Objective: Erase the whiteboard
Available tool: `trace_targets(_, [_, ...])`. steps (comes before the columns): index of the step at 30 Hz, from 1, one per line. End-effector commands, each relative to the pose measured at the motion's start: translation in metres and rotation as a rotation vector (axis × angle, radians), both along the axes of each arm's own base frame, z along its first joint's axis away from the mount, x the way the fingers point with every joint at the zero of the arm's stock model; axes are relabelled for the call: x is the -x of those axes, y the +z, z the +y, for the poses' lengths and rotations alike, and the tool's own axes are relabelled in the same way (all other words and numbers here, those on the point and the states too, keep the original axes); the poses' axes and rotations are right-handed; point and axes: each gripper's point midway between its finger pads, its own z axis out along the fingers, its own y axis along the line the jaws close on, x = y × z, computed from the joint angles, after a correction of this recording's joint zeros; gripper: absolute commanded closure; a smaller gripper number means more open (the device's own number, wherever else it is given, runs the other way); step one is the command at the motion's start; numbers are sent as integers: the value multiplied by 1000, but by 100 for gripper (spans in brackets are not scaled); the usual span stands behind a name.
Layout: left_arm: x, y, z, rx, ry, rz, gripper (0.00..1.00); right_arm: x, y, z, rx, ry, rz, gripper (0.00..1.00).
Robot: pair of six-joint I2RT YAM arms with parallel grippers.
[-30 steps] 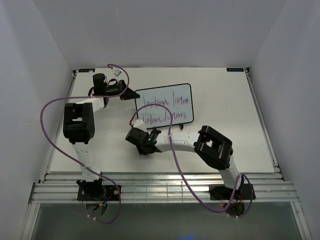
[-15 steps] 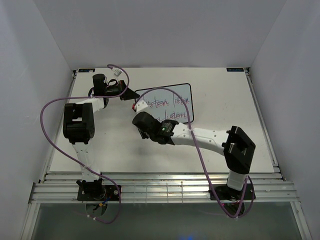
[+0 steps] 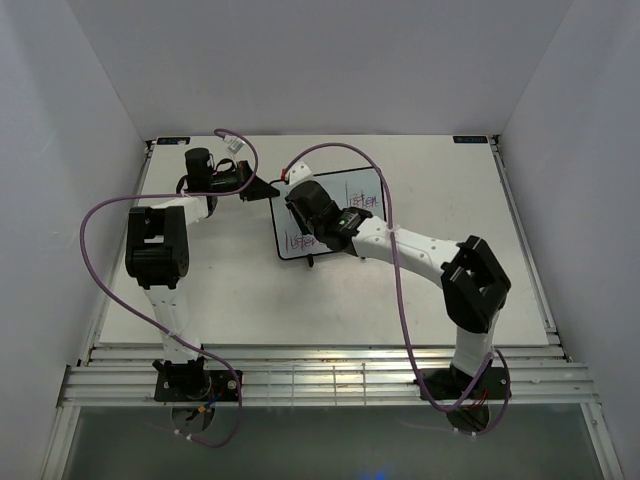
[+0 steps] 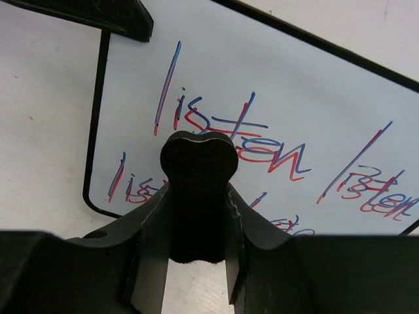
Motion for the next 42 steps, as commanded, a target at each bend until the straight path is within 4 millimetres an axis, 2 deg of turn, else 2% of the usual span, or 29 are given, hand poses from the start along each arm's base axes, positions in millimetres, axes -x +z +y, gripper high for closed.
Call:
trace_targets(1, [-13,-8,-3,-43,39,-68,100,3,68,0,-136,34,-122,76])
trace_targets(5, [-17,-5,-3,-35,46,-51,100,12,85,-19,-170,41,-142,76])
trace_targets(6, [-16,-4,-3,-34,46,-51,100,14,94,-24,-185,42,-160,76])
trace_targets(7, [-16,-4,-3,-36,48,-53,100,16,86,-28,-173,49,-155,76])
trace_targets(9, [-15,-2,-4,-35,44,-59,100,15,93,-24,-206,85,-195,77])
trace_targets(13, [-10,-1,-8,-32,24,-66,100,5,73,-8,-186,117,-213,78])
trace_targets(14, [-9,-3,-8,-36,24,-70,100,-1,77,-4,-193,107,-224,78])
trace_targets(15, [-8,-1,-9,-37,22,-78,100,-6,63,3,-174,107,-210,81])
trace_targets(16, [-7,-1,-10,-38,20,-84,100,-11,60,7,-166,101,-210,81])
trace_targets(17, [-6,-1,-10,-38,15,-90,100,-19,66,10,-173,77,-231,81])
trace_targets(18, [-6,0,-10,-37,11,-91,100,-25,54,16,-159,68,-228,81])
trace_targets(19, [-5,0,-10,-35,5,-93,100,-30,51,19,-155,59,-231,81])
trace_targets(20, [-3,1,-10,-32,-5,-99,100,-36,57,21,-160,38,-249,81])
trace_targets(21, [-3,1,-10,-32,-5,-100,100,-40,45,25,-144,35,-241,81])
trace_targets(23, [-2,1,-11,-29,-14,-99,100,-49,43,31,-150,8,-251,81])
trace_targets(27, [-1,2,-10,-29,-19,-110,100,-59,33,36,-136,-16,-247,83])
trace_targets(32, [2,-4,-11,-34,-26,-102,100,-71,23,39,-153,-30,-234,83])
trace_targets(36, [2,-6,-10,-31,-32,-98,100,-84,25,39,-148,-45,-238,83])
trace_targets(37, [3,-6,-11,-29,-38,-96,100,-89,33,42,-160,-49,-247,83])
trace_targets(42, [2,-6,-11,-31,-35,-101,100,-92,12,47,-107,-37,-201,83])
